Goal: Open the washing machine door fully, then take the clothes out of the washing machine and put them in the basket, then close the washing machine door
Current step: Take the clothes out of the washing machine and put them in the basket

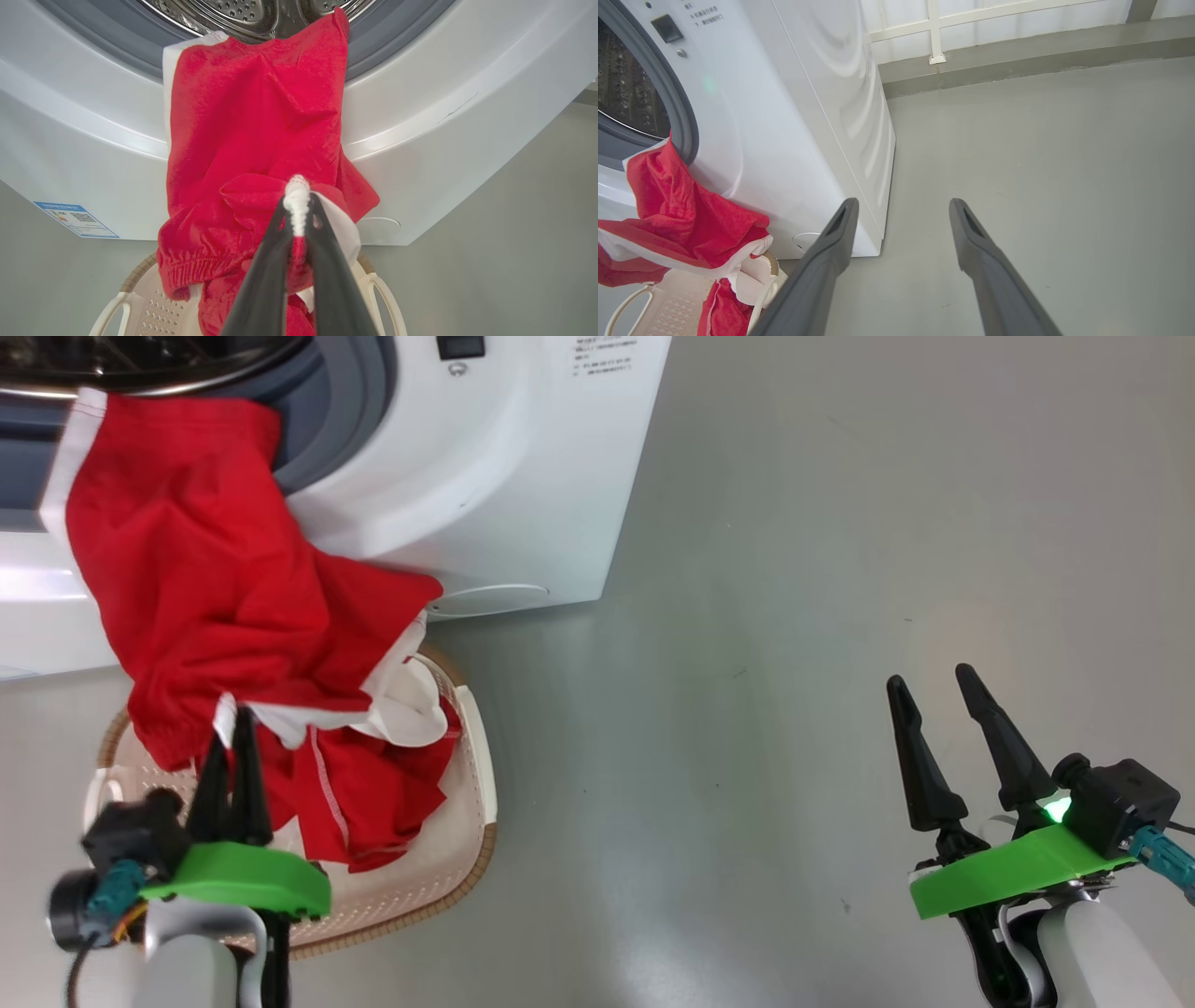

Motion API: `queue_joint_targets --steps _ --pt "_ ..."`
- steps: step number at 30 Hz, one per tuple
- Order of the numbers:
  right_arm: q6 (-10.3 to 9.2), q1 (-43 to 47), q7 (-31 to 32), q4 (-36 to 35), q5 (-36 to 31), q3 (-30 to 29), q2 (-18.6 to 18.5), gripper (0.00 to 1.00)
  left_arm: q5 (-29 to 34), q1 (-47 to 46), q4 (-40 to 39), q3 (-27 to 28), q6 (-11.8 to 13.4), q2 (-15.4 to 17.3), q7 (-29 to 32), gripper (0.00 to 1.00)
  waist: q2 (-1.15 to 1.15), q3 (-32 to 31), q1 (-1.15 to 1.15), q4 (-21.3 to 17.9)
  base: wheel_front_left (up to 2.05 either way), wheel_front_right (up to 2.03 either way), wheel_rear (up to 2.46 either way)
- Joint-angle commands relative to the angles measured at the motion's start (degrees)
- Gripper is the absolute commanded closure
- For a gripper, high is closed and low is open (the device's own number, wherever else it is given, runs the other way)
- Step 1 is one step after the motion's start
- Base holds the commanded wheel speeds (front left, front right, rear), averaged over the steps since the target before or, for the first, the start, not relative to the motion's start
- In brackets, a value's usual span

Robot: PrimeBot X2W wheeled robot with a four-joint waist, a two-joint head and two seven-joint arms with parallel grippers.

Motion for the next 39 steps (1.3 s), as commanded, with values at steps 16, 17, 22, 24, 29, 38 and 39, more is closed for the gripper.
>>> queue_joint_targets --steps 16,17,22,24,29,38,39 --pt "0.37 -1.8 -0.4 -2.3 0.2 1.7 -1.0 0.0 2.1 -9.7 15.6 0.5 0.2 1.4 -0.1 0.1 0.0 6.0 0.0 -0.9 0.0 0.0 0.0" --pt "0.37 -1.9 -0.4 -2.3 0.2 1.6 -1.0 0.0 2.1 -10.4 16.0 0.5 0.2 1.4 -0.1 0.02 0.0 6.3 0.0 -0.9 0.0 0.0 0.0" --pt "0.37 -2.4 -0.4 -2.4 0.2 1.5 -1.0 0.0 2.4 -12.2 17.0 1.0 0.1 1.4 -0.1 0.0 0.0 7.0 0.0 -1.0 0.0 0.0 0.0" --pt "0.37 -2.5 -0.4 -2.3 0.2 1.5 -0.9 0.0 2.5 -12.6 17.3 1.3 -0.1 1.4 -0.1 0.0 0.0 7.1 0.0 -1.0 0.0 0.0 0.0" --pt "0.37 -2.7 -0.4 -2.0 0.1 1.3 -0.8 0.0 2.6 -12.5 16.9 1.8 -0.4 1.4 -0.1 0.0 0.0 6.6 0.0 -0.8 0.0 0.0 0.0" --pt "0.37 -2.5 -0.4 -2.1 0.0 1.1 -1.1 0.0 1.8 -11.1 12.5 1.3 -0.5 1.4 -0.1 0.0 0.0 5.7 0.0 0.2 0.0 0.0 0.0" --pt "0.37 -2.5 -0.4 -2.1 0.0 1.1 -1.2 0.0 1.7 -10.8 11.7 1.0 -0.5 1.4 -0.1 0.0 0.0 5.5 0.0 0.3 0.0 0.0 0.0"
